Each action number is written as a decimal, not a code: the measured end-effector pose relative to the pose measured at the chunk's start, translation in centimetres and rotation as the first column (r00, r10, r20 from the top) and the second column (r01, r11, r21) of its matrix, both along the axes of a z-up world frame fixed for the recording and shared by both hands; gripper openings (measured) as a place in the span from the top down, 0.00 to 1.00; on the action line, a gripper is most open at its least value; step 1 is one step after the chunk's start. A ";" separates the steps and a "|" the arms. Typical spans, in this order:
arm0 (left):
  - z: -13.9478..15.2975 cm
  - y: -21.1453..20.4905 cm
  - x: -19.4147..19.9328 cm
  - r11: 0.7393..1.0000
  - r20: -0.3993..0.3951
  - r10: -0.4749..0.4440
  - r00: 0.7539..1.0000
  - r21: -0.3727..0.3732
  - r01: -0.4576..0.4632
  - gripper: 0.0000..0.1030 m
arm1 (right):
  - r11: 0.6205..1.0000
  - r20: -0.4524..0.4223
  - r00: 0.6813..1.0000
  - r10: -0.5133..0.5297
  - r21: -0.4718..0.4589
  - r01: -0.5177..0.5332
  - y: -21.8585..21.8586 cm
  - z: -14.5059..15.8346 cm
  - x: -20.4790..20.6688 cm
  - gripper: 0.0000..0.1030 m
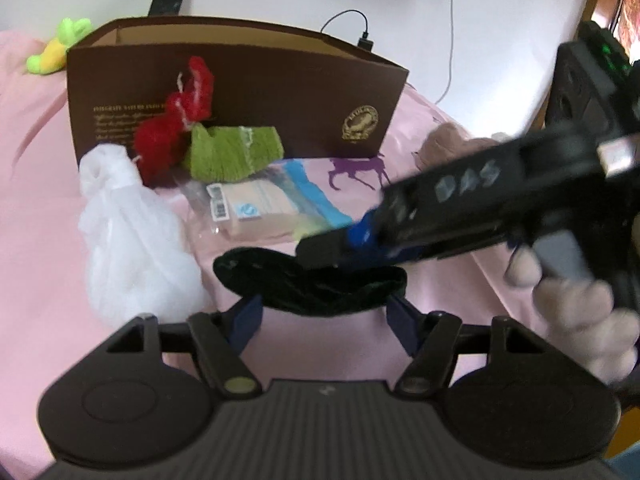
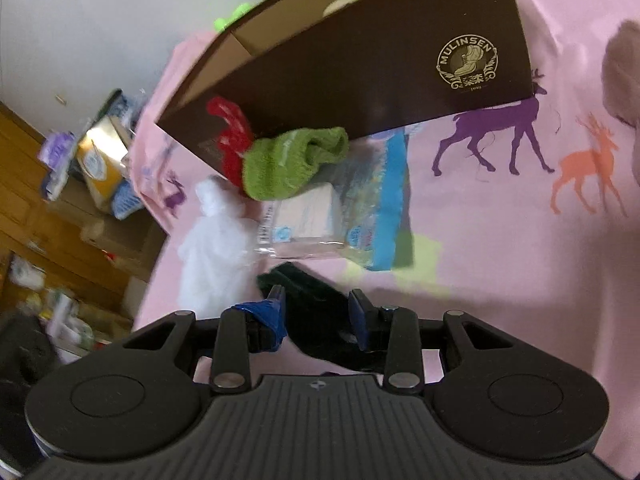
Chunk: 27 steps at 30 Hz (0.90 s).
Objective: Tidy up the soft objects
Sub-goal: 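Grasp the black fabric strap with the right gripper, then lift the black strap with the right gripper and carry it into the box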
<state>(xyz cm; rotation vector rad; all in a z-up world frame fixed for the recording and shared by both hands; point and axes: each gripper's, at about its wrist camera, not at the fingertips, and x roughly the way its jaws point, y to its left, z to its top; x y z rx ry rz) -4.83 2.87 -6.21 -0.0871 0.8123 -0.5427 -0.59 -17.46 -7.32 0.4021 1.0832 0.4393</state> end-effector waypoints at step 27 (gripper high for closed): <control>5.6 -2.8 -1.7 0.993 0.318 -0.035 0.947 0.119 -0.003 0.70 | 0.937 0.076 0.997 0.002 0.349 -0.028 -2.1 4.5 -0.8 0.96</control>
